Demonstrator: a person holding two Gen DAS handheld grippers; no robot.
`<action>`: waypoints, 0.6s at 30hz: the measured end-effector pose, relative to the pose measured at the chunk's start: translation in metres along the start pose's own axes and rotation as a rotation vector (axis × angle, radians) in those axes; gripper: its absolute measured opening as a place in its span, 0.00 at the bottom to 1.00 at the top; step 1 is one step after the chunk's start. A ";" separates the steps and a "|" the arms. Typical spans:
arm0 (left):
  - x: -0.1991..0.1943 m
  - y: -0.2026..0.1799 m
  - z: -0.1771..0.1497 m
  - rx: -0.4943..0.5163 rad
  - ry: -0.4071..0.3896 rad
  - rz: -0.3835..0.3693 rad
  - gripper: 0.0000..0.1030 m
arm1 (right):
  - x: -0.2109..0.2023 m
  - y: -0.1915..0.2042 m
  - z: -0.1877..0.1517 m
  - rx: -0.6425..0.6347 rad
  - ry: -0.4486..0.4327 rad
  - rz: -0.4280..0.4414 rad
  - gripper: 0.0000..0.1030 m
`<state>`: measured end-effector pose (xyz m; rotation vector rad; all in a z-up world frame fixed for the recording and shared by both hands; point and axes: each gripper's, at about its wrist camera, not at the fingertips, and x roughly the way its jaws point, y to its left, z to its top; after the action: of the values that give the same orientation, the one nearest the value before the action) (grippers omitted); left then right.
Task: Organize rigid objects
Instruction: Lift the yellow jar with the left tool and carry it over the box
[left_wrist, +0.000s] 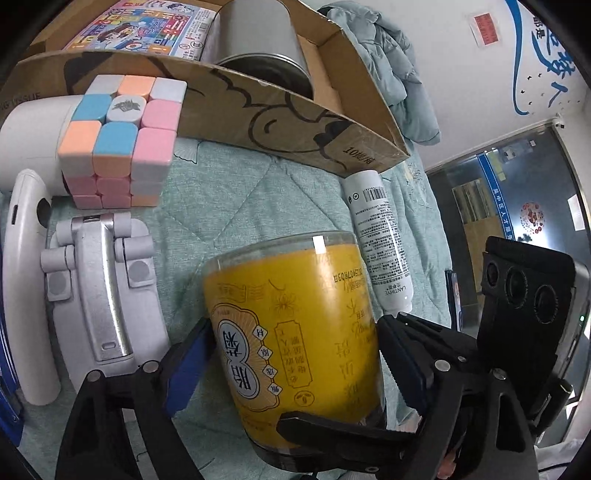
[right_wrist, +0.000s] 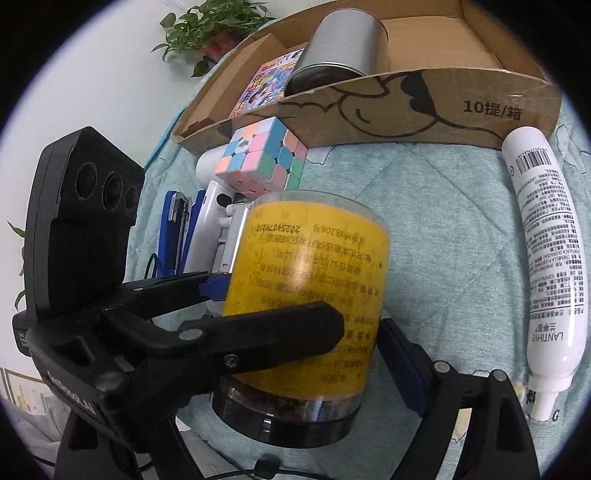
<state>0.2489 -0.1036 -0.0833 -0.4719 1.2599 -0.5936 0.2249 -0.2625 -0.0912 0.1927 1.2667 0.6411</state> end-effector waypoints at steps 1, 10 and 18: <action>0.001 0.001 0.001 -0.001 -0.001 0.000 0.84 | 0.002 0.002 0.003 -0.005 -0.002 -0.007 0.84; 0.001 -0.002 0.004 0.012 -0.013 0.010 0.84 | 0.005 0.011 0.007 -0.024 -0.025 -0.049 0.84; -0.021 -0.021 0.003 0.086 -0.085 0.036 0.82 | -0.013 0.016 0.006 -0.052 -0.105 -0.077 0.83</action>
<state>0.2445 -0.1064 -0.0541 -0.3984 1.1549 -0.5890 0.2227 -0.2549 -0.0711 0.1323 1.1503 0.5893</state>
